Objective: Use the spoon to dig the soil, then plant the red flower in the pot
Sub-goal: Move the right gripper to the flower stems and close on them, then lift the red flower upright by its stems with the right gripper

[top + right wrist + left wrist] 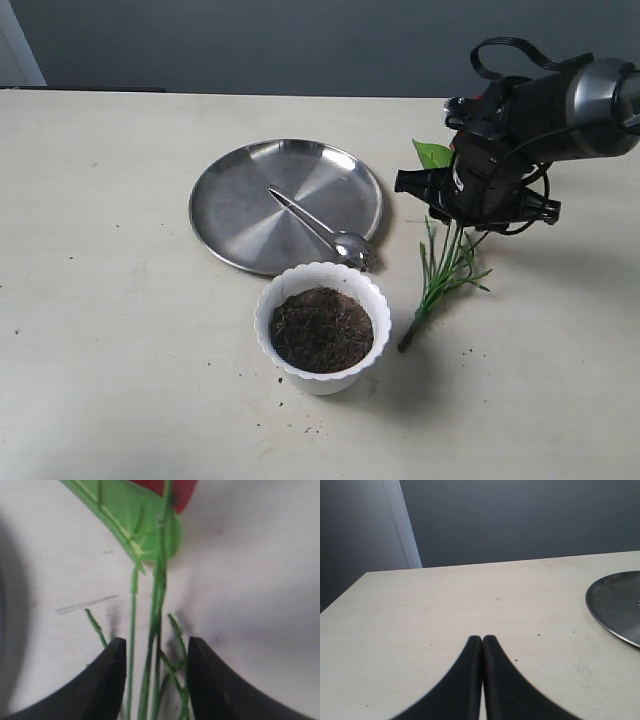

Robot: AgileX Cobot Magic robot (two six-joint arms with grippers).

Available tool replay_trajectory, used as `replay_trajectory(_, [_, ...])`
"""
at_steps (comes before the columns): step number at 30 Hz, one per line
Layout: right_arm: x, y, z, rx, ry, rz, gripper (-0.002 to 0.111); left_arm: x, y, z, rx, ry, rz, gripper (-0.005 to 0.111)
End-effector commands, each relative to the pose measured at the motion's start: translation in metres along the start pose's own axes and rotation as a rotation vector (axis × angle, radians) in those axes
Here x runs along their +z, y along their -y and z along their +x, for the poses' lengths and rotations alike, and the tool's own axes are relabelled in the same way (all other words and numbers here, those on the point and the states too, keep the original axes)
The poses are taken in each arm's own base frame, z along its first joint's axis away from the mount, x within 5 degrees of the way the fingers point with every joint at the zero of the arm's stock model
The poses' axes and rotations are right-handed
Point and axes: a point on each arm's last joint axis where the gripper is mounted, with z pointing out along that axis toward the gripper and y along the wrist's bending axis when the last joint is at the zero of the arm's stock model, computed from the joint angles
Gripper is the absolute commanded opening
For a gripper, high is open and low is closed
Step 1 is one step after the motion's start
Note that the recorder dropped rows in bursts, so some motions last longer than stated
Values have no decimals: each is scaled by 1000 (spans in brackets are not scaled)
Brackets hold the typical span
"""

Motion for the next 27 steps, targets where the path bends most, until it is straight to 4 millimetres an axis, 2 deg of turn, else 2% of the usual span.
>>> replay_trajectory(1, [1, 3, 3, 50, -53, 43, 40, -1, 0, -2, -9, 12, 8, 0])
replay_trajectory(7, [9, -8, 6, 63, -67, -63, 40, -1, 0, -2, -9, 14, 8, 0])
replay_trajectory(13, [24, -8, 13, 57, -99, -32, 40, -1, 0, -2, -9, 16, 8, 0])
replay_trajectory(21, [44, -15, 17, 48, -89, -92, 39, -1, 0, -2, -9, 16, 8, 0])
replay_trajectory(23, [48, -16, 18, 38, -87, -98, 33, -1, 0, -2, -9, 16, 8, 0])
replay_trajectory(27, [51, -13, 19, -2, -84, -69, -1, -1, 0, -2, -9, 16, 8, 0])
